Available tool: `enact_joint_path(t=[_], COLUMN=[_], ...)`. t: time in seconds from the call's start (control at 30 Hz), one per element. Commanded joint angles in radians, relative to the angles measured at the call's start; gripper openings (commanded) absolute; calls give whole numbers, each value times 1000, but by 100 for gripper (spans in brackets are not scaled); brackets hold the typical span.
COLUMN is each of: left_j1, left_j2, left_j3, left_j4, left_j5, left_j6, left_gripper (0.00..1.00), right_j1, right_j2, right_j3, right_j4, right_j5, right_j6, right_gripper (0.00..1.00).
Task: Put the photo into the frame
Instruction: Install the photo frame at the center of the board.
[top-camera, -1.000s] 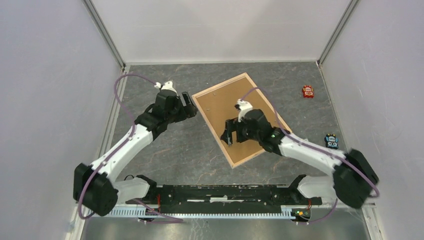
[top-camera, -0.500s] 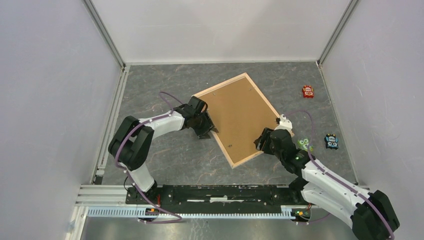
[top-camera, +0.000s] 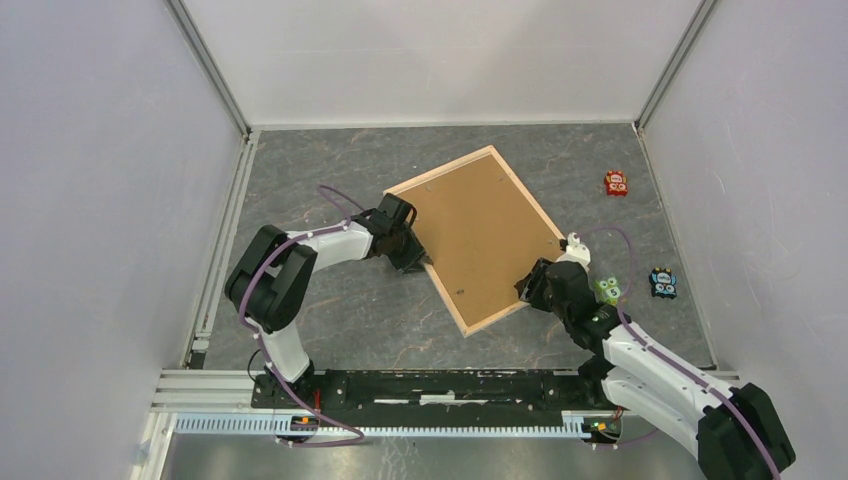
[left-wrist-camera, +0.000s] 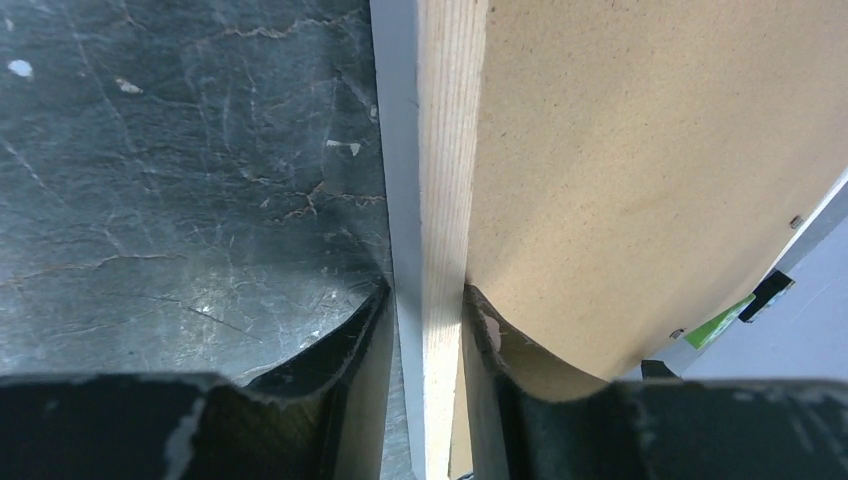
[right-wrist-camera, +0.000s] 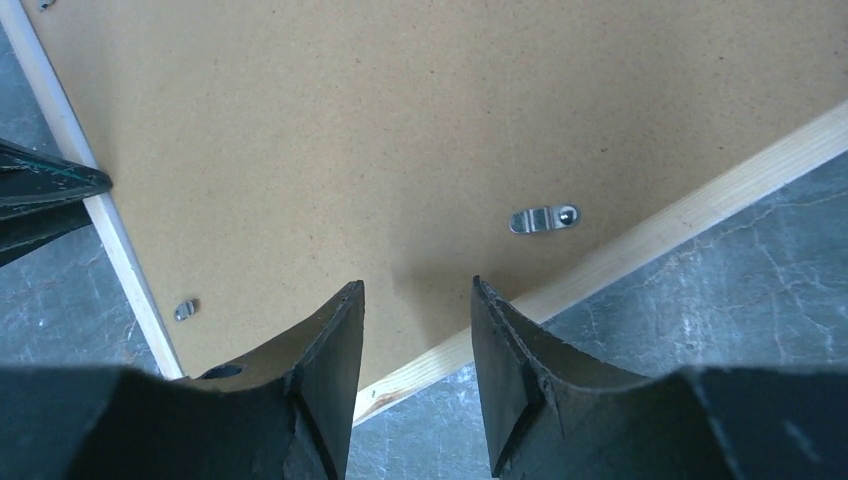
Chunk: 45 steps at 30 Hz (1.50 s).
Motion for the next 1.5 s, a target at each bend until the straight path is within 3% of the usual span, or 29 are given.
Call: enact_joint_path(t=[0.0,0.37,1.47], left_j1=[1,1,2], left_j2=[18,23,25], left_j3=[-15,-12,-7], left_j4=[6,-13,-13], left_j5=[-59,-43,-21], left_j6=[-25,-8,-5], left_gripper=[37,39,40], right_j1=[-12,-14,-15], right_j2=[24,0,-118], right_j3=[-22,-29,-130], right_j4=[71,22,-37], right_j5=[-31,-94,-108], right_j6=[25,12,42], right_gripper=[49,53,53])
